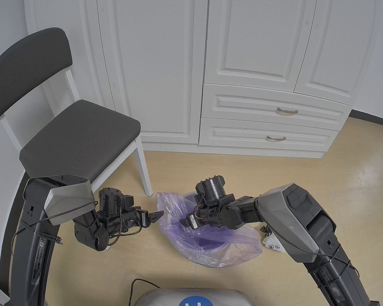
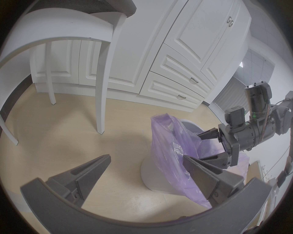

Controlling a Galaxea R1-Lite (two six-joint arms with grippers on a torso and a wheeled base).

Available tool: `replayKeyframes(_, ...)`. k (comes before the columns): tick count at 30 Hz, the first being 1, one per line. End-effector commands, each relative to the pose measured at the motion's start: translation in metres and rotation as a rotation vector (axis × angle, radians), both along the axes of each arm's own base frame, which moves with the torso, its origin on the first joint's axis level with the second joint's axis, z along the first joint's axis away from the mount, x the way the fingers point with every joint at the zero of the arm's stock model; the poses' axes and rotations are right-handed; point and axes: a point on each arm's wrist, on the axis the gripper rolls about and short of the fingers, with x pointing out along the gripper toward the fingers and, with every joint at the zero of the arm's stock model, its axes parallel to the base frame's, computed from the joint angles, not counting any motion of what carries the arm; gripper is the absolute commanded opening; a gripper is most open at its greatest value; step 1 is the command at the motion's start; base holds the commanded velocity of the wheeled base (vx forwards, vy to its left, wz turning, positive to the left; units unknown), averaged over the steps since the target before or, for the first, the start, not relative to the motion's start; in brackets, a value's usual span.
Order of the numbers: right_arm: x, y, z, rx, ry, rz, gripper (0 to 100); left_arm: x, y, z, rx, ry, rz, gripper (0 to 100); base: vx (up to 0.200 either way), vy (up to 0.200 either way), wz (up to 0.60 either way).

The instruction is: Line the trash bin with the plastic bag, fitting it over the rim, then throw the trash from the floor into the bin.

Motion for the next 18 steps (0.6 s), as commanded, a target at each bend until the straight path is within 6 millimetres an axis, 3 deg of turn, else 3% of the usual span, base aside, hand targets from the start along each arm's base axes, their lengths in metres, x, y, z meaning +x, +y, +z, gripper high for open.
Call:
replayKeyframes(1, 0.002, 0.002, -0.028, -0.016, 0.031, -0.013, 100, 0.0, 0.001, -0.001, 0.0, 0.002, 0.002, 100, 0.0, 0.0, 0.0)
replayKeyframes(14, -0.007, 0.012, -0.028, -0.03, 0.053, 0.012, 100, 0.001, 0.0, 0.0, -0.001, -0.004, 0.002, 100, 0.0, 0.0, 0.0)
replayKeyframes(15, -0.007, 0.012, -0.027, -0.03, 0.051, 0.011, 0, 0.001, 0.0, 0.0, -0.001, -0.004, 0.002, 100, 0.0, 0.0, 0.0)
replayKeyframes(18, -0.003, 0.009, -0.016, -0.017, 0.035, 0.001, 0, 0.001, 0.0, 0.001, -0.001, -0.005, 0.002, 100, 0.0, 0.0, 0.0)
